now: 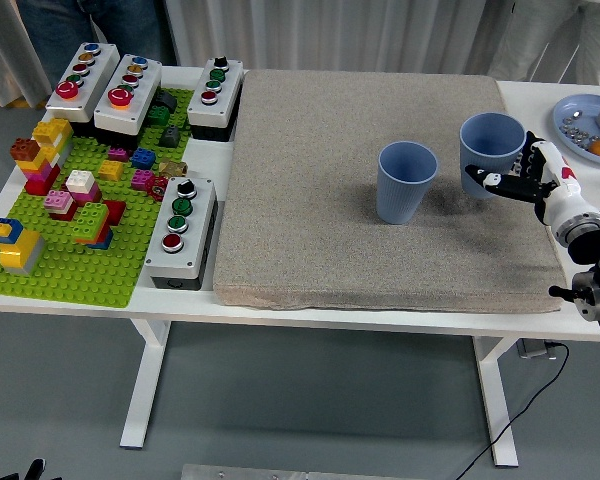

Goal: Pick cup pour cup place

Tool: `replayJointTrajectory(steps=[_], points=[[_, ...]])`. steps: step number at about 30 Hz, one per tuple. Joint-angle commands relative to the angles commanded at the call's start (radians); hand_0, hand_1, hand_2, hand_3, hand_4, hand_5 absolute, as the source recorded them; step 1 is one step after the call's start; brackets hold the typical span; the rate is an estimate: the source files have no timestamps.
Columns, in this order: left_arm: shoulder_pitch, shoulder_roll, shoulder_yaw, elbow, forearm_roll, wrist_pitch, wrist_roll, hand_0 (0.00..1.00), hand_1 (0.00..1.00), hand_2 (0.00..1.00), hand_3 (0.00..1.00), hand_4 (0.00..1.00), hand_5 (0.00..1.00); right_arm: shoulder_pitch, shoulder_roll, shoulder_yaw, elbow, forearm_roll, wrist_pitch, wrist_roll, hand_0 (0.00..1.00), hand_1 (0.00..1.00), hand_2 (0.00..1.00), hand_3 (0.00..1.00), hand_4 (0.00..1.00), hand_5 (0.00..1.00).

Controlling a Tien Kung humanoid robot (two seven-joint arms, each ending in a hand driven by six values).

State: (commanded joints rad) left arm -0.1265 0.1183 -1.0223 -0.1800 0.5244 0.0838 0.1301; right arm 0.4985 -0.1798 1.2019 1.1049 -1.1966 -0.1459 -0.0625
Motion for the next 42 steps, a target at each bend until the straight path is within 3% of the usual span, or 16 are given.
replayJointTrajectory(steps=[24, 42], points=[[-0.005, 0.0, -0.005, 0.0, 0.004, 0.0, 0.0, 0.71, 0.657, 0.732, 0.654, 0.464, 0.977, 0.01, 0.005, -0.06, 0.072, -0.298, -0.091, -0.014, 0.862, 0.716, 0.606, 0.729, 0.779, 0.289], [-0.006, 0.001, -0.007, 0.0, 0.008, 0.0, 0.0, 0.71, 0.656, 0.73, 0.657, 0.466, 0.974, 0.016, 0.013, -0.097, 0.089, -0.412, -0.117, -0.017, 0.862, 0.716, 0.602, 0.727, 0.775, 0.286]])
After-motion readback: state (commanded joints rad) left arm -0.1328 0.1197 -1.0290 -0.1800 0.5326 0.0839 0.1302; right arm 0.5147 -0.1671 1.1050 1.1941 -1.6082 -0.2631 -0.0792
